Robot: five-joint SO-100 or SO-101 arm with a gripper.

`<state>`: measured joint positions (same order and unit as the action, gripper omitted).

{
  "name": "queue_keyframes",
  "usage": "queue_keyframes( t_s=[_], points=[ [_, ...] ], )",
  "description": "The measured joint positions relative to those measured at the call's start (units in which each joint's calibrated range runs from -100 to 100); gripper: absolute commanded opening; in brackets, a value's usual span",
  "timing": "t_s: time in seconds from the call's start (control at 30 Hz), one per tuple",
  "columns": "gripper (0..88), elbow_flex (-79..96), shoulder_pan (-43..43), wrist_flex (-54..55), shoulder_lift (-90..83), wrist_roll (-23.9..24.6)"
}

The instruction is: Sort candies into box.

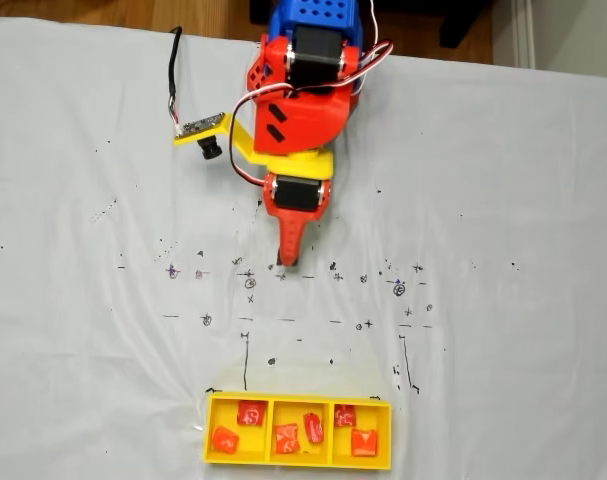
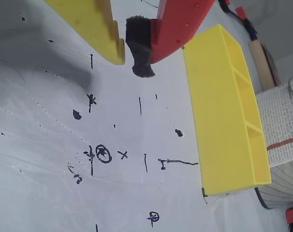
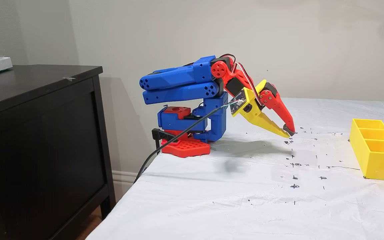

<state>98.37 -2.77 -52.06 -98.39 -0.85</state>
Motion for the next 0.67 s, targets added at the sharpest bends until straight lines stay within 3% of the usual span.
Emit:
queue_keyframes(
  t_s=[0.67],
  points=[
    [0.2,0.0,-0.5,0.0,0.0,0.0]
  ],
)
